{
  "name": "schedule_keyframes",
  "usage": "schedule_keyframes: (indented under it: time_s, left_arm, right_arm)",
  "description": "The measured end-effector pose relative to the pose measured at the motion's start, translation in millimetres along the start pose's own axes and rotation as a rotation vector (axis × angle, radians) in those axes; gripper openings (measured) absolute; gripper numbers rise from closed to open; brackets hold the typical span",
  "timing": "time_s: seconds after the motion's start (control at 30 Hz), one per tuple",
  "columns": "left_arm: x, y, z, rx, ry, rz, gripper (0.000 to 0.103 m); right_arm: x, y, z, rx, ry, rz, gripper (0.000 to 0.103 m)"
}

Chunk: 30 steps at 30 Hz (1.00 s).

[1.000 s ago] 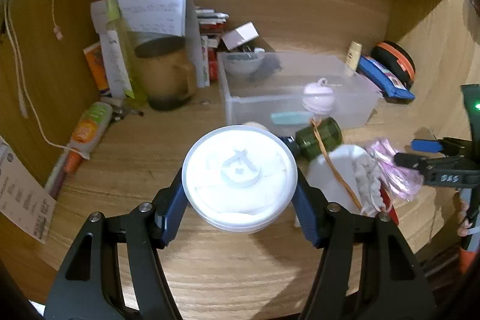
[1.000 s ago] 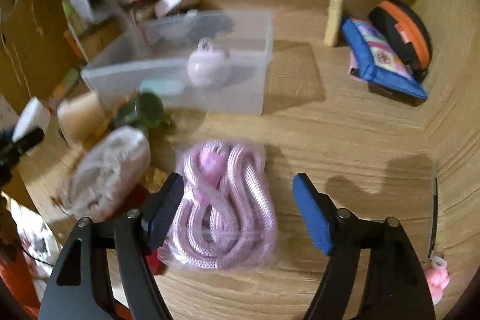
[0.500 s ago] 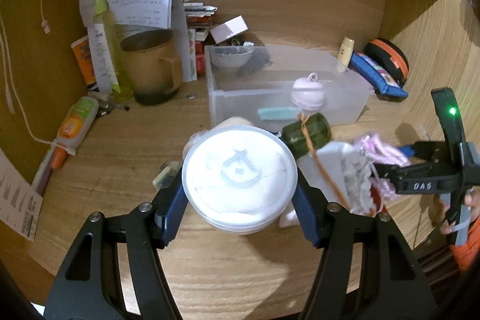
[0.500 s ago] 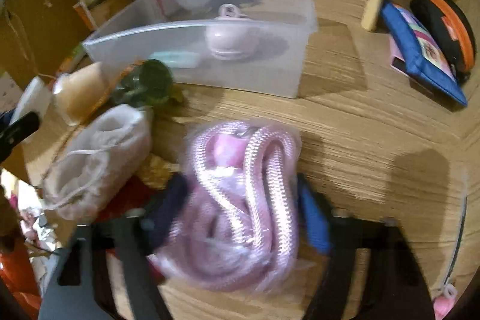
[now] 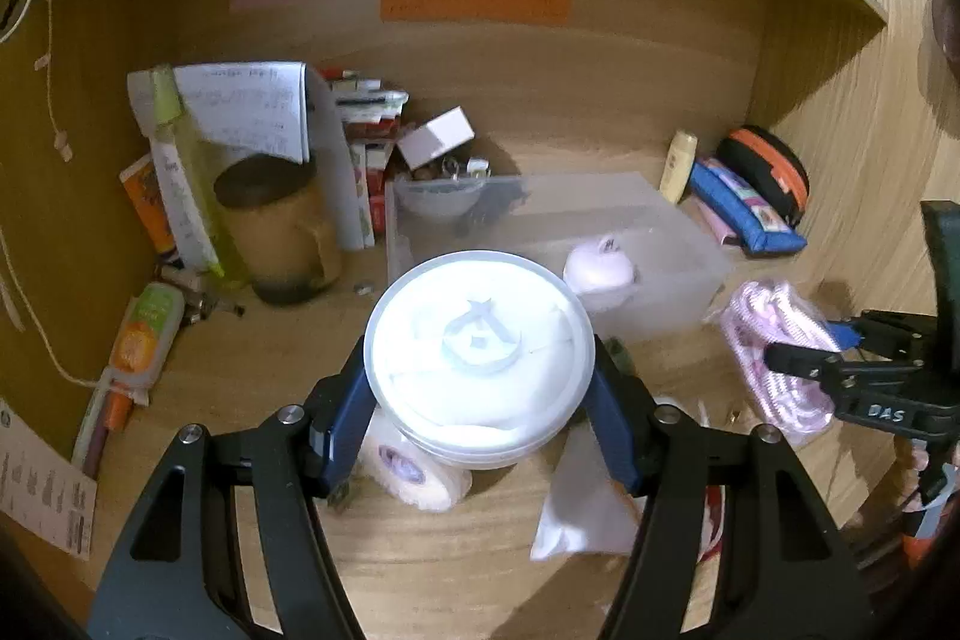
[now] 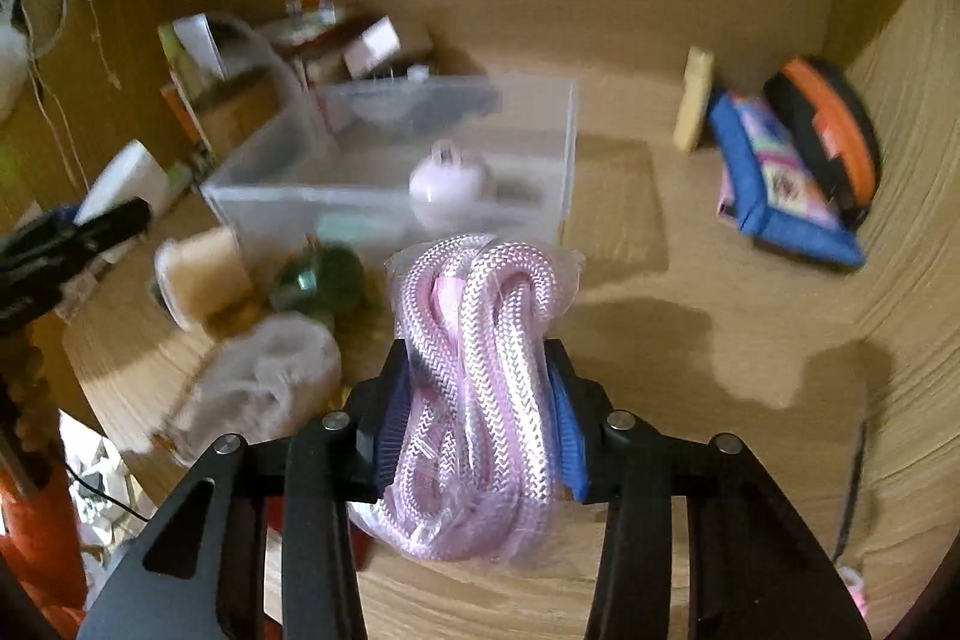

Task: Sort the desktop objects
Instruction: 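Lift the bagged pink rope with the right tool while the left tool holds the white container, then lower both held items into the clear box and open both tools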

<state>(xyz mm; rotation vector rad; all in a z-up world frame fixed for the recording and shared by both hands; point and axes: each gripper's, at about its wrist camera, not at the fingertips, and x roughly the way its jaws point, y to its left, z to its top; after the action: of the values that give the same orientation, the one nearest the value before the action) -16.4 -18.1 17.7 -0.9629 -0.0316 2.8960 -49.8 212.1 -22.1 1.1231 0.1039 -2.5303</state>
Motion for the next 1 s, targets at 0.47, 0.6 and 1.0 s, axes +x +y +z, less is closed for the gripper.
schedule_keyframes:
  time_s: [0.47, 0.6, 1.0]
  left_arm:
    - [18, 0, 45, 0.006, -0.013, -0.03, 0.064]
    - [37, -1, 58, 0.017, 0.013, -0.041, 0.064]
    - [102, -2, 73, 0.033, 0.119, -0.035, 0.064]
  right_arm:
    - [-24, 5, 70, 0.016, -0.212, 0.022, 0.039]
    - [-4, 3, 92, 0.029, -0.209, 0.013, 0.039]
    - [69, -7, 113, 0.024, -0.148, -0.047, 0.039]
